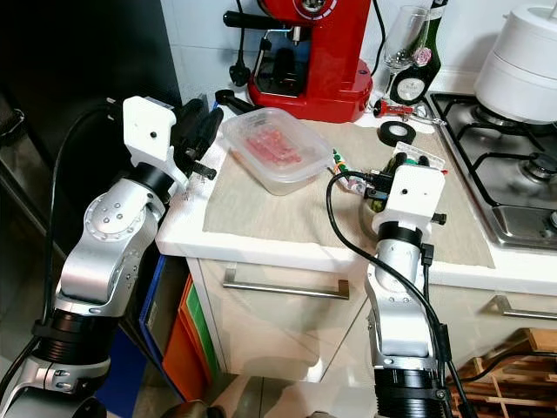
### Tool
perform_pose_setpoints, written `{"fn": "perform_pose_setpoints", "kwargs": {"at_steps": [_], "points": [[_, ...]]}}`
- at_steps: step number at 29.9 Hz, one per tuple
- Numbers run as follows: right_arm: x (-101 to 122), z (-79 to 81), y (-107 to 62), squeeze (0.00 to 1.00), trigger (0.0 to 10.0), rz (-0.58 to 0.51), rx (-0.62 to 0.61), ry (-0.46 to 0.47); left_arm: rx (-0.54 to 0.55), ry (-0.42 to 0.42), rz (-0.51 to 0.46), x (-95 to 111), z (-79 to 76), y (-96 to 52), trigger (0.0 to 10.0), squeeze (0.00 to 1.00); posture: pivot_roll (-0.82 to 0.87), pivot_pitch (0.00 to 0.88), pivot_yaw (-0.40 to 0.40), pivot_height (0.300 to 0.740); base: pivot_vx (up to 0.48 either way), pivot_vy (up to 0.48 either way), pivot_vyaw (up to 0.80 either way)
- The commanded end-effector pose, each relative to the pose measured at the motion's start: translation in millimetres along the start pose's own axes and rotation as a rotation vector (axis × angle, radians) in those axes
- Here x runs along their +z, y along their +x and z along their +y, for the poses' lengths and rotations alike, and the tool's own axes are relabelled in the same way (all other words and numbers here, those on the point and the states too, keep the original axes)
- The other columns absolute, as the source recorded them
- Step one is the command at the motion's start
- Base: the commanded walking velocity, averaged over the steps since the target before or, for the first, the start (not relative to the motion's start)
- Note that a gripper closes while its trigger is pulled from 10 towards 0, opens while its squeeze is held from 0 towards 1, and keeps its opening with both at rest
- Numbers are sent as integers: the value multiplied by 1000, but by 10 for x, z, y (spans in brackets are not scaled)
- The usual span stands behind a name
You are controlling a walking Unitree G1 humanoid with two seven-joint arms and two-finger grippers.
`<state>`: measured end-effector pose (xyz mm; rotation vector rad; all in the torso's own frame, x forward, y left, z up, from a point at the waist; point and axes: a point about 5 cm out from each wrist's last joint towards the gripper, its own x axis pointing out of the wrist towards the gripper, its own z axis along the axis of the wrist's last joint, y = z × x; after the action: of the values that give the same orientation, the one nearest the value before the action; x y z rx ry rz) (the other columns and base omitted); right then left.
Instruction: Restocking fridge
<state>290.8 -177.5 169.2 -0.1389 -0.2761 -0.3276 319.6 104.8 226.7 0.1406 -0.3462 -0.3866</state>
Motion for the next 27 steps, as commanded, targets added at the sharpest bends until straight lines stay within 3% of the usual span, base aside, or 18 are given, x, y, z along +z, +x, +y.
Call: {"fn": "perform_pose_setpoints", "kwargs": {"at_steps": [1, 4, 6, 10, 19, 20, 21, 22, 27], "points": [[-56, 45, 13, 0, 0, 39, 32, 4, 4, 11, -3, 17, 14, 34, 10000, 0, 100, 0, 0, 730, 0, 0, 0], [32, 43, 63, 0, 0, -4, 35, 0, 7, 1, 9, -2, 10, 36, 10000, 0, 99, 0, 1, 730, 0, 0, 0], [258, 26, 172, 0, 0, -122, 49, -22, 9, -51, 43, -60, -10, 33, 10000, 0, 95, 0, 4, 730, 0, 0, 0], [372, 18, 223, 0, 0, -191, 61, -46, 9, -93, 61, -94, -32, 33, 10000, 0, 93, 0, 4, 730, 0, 0, 0], [437, 26, 248, 0, 0, -219, 83, -72, -8, -97, 63, -106, -81, 37, 10000, 0, 90, 0, 2, 730, 0, 0, 0], [445, 2, 229, 0, 10000, -214, 71, -78, -14, -95, 63, -106, -85, 36, 10000, 0, 88, 0, 2, 730, 0, 0, 0], [445, 2, 229, 0, 10000, -214, 71, -78, -14, -95, 63, -106, -85, 36, 10000, 0, 88, 0, 2, 730, 0, 0, 0], [459, -16, 203, 1000, 10000, -217, 64, -70, -16, -95, 64, -110, -87, 36, 10000, 0, 85, 0, 5, 730, 0, 0, 0], [352, -87, -2, 1000, 10000, -125, -64, 4, -28, -95, 74, -161, -91, 69, 10000, 0, 65, 0, 29, 730, 0, 0, 0]]}}
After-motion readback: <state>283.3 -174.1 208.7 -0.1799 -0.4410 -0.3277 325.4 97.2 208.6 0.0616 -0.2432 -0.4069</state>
